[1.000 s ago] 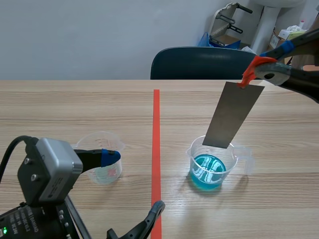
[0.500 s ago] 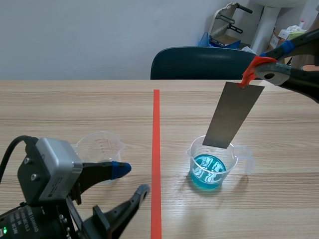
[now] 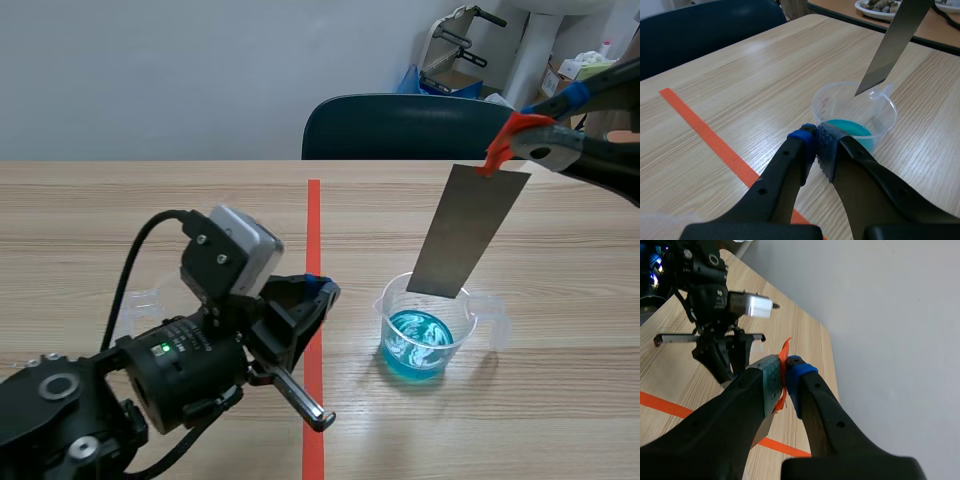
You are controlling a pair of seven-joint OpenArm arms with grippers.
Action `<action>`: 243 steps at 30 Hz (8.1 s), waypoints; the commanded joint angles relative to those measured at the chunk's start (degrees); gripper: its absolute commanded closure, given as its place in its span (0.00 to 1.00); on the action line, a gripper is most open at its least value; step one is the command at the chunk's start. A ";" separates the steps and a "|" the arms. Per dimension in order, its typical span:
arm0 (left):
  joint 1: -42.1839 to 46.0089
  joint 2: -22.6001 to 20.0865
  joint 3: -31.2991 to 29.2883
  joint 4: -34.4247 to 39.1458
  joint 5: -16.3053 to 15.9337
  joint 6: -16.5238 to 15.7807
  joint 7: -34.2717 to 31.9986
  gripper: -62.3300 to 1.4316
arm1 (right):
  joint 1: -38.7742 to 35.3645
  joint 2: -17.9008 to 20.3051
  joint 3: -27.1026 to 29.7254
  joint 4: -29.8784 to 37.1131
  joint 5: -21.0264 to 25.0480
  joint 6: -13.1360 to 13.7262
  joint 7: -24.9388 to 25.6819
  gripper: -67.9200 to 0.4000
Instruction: Do the redox reaction experiment
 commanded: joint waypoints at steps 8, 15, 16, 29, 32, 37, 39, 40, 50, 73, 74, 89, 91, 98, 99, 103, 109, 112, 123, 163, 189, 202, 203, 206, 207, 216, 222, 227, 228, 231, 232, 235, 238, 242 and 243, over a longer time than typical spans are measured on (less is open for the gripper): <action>-5.95 4.96 3.54 -5.35 -1.88 -0.33 -0.76 0.94 | 0.50 0.63 1.07 0.46 1.40 0.46 0.83 0.98; -6.93 6.25 3.63 -7.17 -1.62 -1.38 -0.98 0.94 | 0.50 0.63 1.07 0.46 1.40 0.46 0.83 0.98; -7.08 6.25 3.63 -7.23 -1.64 -1.68 -1.01 0.94 | 0.50 0.63 1.07 0.46 1.40 0.46 0.83 0.98; -7.50 6.84 5.55 -7.50 0.13 -2.05 -1.05 0.94 | 0.50 0.63 1.07 0.46 1.38 0.46 0.81 0.98; -7.50 6.84 5.55 -7.50 0.13 -2.03 -1.05 0.94 | 0.50 0.63 1.07 0.46 1.38 0.46 0.81 0.98; -6.49 6.49 4.50 -7.41 0.00 -1.79 -1.31 0.94 | 0.50 0.63 1.07 0.46 1.38 0.46 0.81 0.98; -4.94 5.55 3.06 -6.78 -0.37 -1.79 -2.14 0.94 | 0.50 0.63 1.07 0.46 1.38 0.46 0.83 0.98; -3.85 4.92 2.03 -6.05 -0.37 -1.79 -2.14 0.94 | 0.50 0.63 1.07 0.46 1.38 0.46 0.81 0.98; 15.43 -3.89 -13.94 8.79 -0.35 -1.84 -0.92 0.94 | 0.50 0.63 1.07 0.46 1.38 0.46 0.81 0.98; 67.47 -7.10 -50.75 33.22 -3.37 -1.81 -4.50 0.94 | 0.50 0.63 1.07 0.46 1.38 0.46 0.81 0.98; 68.52 -6.36 -51.74 33.64 -3.37 -1.81 -4.50 0.94 | 0.50 0.63 1.07 0.46 1.38 0.46 0.76 0.98; 71.87 -3.32 -56.46 39.89 -5.07 -0.90 -5.16 0.76 | 0.50 0.63 1.07 0.46 1.38 0.46 0.79 0.98; 71.84 -3.32 -56.46 40.50 -5.84 -0.66 -5.18 0.63 | 0.50 0.63 1.07 0.46 1.38 0.46 0.81 0.98; 71.65 -3.34 -56.46 40.87 -5.31 0.13 -5.73 0.10 | 0.50 0.63 1.07 0.46 1.38 0.46 0.81 0.98; 71.65 -3.34 -56.46 40.87 -4.98 0.11 -6.14 0.02 | 0.50 0.63 1.07 0.46 1.38 0.46 0.81 0.98; 71.63 -3.34 -56.46 40.87 -4.81 0.11 -6.95 0.00 | 0.50 0.63 1.07 0.46 1.38 0.46 0.81 0.98; 71.52 -3.34 -56.46 40.87 -4.83 0.13 -6.97 0.00 | 0.50 0.63 1.07 0.46 1.38 0.46 0.81 0.98; 71.52 -3.34 -56.46 40.87 -5.01 0.66 -6.99 0.00 | 0.50 0.63 1.07 0.46 1.38 0.46 0.81 0.98; 70.55 -3.34 -56.46 40.87 -5.07 1.42 -6.84 0.00 | 0.50 0.63 1.07 0.46 1.38 0.46 0.79 0.98; 70.58 -3.34 -56.46 40.87 -4.79 1.42 -6.43 0.00 | 0.52 0.63 1.07 0.46 1.38 0.46 0.81 0.98; 70.58 -3.34 -56.46 40.87 -4.79 1.42 -6.43 0.00 | 0.52 0.63 1.07 0.46 1.38 0.46 0.81 0.98; 70.58 -3.34 -56.46 40.87 -4.79 1.42 -6.43 0.00 | 0.52 0.63 1.07 0.46 1.38 0.46 0.81 0.98; 70.58 -3.34 -56.46 40.87 -4.79 1.42 -6.43 0.00 | 0.52 0.63 1.07 0.46 1.38 0.46 0.81 0.98; 70.58 -3.34 -56.46 40.87 -4.79 1.42 -6.43 0.00 | 0.52 0.63 1.07 0.46 1.38 0.46 0.81 0.98; 70.58 -3.34 -56.46 40.87 -4.79 1.42 -6.43 0.00 | 0.52 0.63 1.07 0.46 1.38 0.46 0.81 0.98; 70.58 -3.34 -56.46 40.87 -4.79 1.42 -6.43 0.00 | 0.52 0.63 1.07 0.46 1.38 0.46 0.79 0.98; 70.58 -3.34 -56.46 40.87 -4.79 1.42 -6.43 0.00 | 0.52 0.61 1.07 0.46 1.38 0.46 0.70 0.98; 70.58 -3.34 -56.46 40.87 -4.79 1.42 -6.43 0.00 | 0.68 -0.39 1.07 0.46 1.20 0.46 -0.76 0.98; 70.58 -3.34 -56.46 40.87 -4.79 1.42 -6.43 0.00 | 0.72 -0.85 1.05 0.46 0.83 0.46 -0.96 0.98; 70.58 -3.34 -56.46 40.87 -4.79 1.42 -6.43 0.00 | 0.90 -2.19 1.01 0.46 0.44 0.46 -1.16 0.98; 70.58 -3.34 -56.46 40.87 -4.79 1.42 -6.40 0.00 | 1.03 -2.64 1.01 0.46 0.26 0.46 -1.14 0.98; 70.58 -3.34 -56.46 40.87 -4.79 1.42 -6.43 0.00 | 2.03 -4.26 0.79 0.46 -0.50 0.46 -1.60 0.98; 70.58 -3.34 -56.46 40.87 -4.72 1.42 -6.40 0.00 | 4.00 -5.38 -1.03 0.46 -0.96 0.46 -2.69 0.98; 70.58 -3.34 -56.46 40.87 -4.63 1.42 -6.43 0.00 | 7.17 -6.95 -4.55 0.46 -1.27 0.46 -4.48 0.98; 70.58 -3.34 -56.46 40.87 -4.63 1.42 -6.43 0.00 | 7.98 -7.34 -5.49 0.46 -1.27 0.46 -4.83 0.98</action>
